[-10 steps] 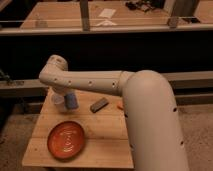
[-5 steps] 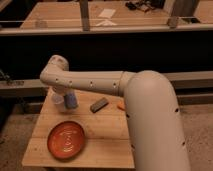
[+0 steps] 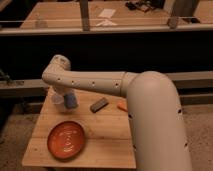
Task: Place the white sponge in the ceramic cup
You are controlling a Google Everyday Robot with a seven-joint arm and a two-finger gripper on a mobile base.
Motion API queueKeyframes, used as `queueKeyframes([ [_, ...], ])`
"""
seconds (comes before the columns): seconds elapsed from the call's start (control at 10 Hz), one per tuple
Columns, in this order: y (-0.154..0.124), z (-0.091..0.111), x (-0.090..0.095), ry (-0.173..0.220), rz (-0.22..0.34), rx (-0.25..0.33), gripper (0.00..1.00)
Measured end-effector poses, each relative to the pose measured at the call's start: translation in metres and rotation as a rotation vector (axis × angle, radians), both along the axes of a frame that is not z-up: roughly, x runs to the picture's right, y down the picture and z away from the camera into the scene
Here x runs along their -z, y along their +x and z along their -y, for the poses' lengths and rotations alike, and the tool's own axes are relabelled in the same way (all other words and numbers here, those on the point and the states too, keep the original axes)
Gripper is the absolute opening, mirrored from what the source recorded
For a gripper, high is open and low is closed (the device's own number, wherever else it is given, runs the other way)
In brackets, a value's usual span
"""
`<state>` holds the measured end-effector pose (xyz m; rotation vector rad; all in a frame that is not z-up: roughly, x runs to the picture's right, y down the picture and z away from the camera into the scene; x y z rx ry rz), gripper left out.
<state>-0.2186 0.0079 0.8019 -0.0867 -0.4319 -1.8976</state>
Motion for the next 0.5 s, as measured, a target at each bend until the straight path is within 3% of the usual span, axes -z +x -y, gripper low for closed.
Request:
queueKeyframes([
  [0.2,-0.0003,0.0013,0.0003,0.003,0.010,0.001,0.31],
  [0.5,-0.0017,0.0023,0.0004,0.005,0.025,0.001,0.33],
])
